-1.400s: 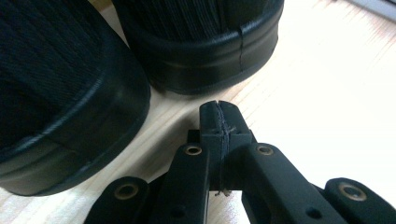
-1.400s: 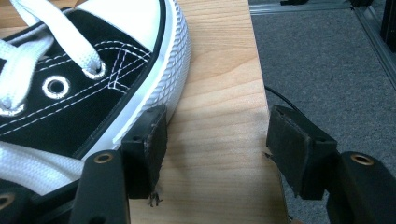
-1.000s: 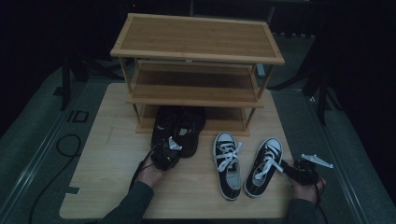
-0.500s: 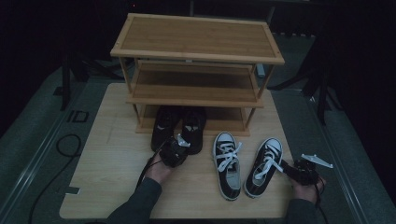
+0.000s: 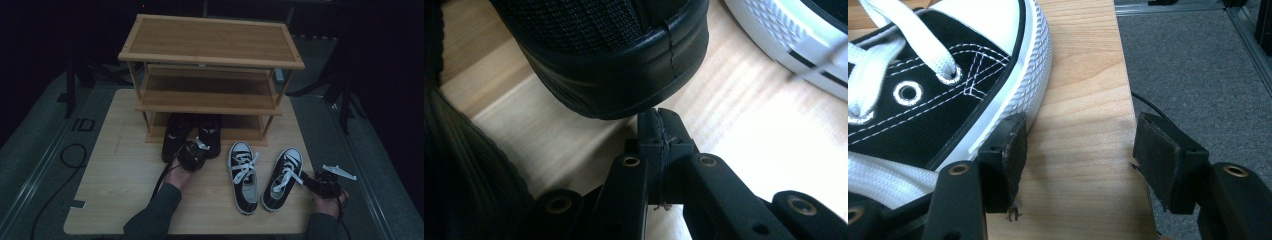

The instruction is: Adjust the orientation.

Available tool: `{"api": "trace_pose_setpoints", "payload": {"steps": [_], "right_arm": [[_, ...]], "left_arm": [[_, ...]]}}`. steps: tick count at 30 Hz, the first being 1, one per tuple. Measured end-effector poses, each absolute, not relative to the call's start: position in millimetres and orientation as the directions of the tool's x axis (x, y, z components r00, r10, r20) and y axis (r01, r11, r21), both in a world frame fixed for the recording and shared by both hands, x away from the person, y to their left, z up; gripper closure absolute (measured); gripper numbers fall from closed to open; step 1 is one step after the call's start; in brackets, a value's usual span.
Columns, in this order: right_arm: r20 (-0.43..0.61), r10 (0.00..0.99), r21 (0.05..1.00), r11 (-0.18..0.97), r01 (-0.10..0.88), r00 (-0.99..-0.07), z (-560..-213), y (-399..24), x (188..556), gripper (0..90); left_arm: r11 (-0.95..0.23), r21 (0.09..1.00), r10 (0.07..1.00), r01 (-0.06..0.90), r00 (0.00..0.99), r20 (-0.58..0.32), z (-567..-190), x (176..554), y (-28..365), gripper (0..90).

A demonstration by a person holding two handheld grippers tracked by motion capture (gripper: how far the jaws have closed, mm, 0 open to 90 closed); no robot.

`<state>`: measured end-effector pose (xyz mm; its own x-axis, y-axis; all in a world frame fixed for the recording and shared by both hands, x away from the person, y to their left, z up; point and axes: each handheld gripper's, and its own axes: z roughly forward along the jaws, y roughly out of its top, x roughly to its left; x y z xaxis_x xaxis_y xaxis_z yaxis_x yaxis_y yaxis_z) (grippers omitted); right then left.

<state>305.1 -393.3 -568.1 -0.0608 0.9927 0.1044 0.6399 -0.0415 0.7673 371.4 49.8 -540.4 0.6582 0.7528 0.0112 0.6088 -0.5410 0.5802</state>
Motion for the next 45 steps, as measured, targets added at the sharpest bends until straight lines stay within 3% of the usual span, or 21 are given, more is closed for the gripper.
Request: {"api": "trace_pose_setpoints", "payload": {"steps": [25,45], "right_arm": [[0.106,0.993,0.767,-0.043,0.640,-0.061,-568.0,-393.4,305.2,38.1],[0.107,0.992,0.766,-0.043,0.641,-0.061,-568.0,-393.4,305.2,38.2]], "left_arm": [[-0.491,0.552,0.814,0.674,0.580,0.015,-539.3,411.5,34.8,89.4],[-0.526,0.572,0.789,0.630,0.613,0.050,-531.5,372.3,60.5,87.4]]}}
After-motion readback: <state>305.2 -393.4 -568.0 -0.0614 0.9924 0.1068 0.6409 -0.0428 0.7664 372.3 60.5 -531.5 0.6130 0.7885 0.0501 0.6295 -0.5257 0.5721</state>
